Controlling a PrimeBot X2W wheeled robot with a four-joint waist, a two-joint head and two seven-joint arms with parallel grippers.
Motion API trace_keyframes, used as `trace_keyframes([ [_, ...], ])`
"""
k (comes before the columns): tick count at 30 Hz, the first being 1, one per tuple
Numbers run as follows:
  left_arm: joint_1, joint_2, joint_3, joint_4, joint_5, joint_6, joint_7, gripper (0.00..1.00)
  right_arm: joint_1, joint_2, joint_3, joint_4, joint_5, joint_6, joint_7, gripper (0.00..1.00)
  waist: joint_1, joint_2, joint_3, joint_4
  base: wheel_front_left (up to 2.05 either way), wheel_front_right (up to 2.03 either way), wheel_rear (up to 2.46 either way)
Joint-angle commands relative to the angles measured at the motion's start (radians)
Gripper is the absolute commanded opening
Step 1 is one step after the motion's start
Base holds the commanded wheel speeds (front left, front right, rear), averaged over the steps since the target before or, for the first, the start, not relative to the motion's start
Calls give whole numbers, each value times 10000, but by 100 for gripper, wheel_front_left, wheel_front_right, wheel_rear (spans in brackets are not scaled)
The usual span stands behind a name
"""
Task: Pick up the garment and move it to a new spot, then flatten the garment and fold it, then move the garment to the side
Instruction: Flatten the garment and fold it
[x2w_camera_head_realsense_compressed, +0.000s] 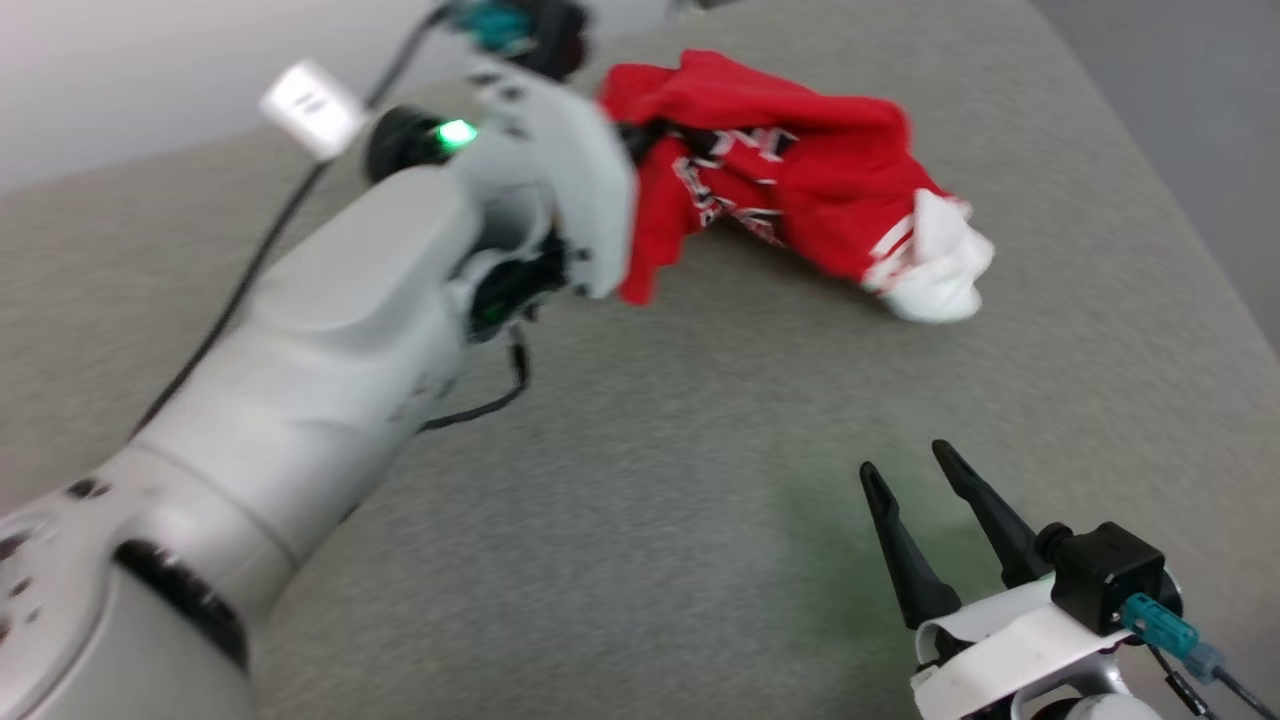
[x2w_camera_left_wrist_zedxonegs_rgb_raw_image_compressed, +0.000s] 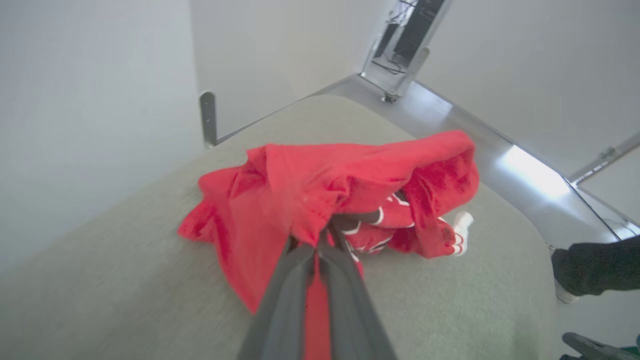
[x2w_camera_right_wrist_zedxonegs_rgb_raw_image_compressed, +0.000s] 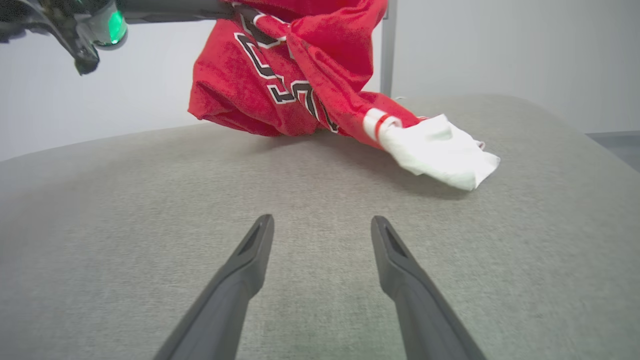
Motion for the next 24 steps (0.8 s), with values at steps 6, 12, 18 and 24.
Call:
trace_keyframes([
  [6, 1570, 861, 606, -193, -1077, 15, -1029, 0, 364, -225, -222, -693, -204, -14, 557, 100, 0, 0, -824, 1848, 0, 0, 0],
  [12, 3044, 1331, 781, 192, -1791, 32, -1095, 0, 476, -348, -402, -1217, -282, -14, 952, 100, 0, 0, -739, 2349, 0, 0, 0],
  [18, 3427, 1456, 598, 874, -2074, 221, -76, 0, 433, -420, -413, -1515, -314, -14, 1154, 100, 0, 0, -572, 2407, 0, 0, 0],
  [24, 3284, 1554, 320, 1094, -1947, 179, 665, 100, 460, -341, -343, -1533, -291, -14, 1184, 100, 0, 0, -553, 2276, 0, 0, 0],
])
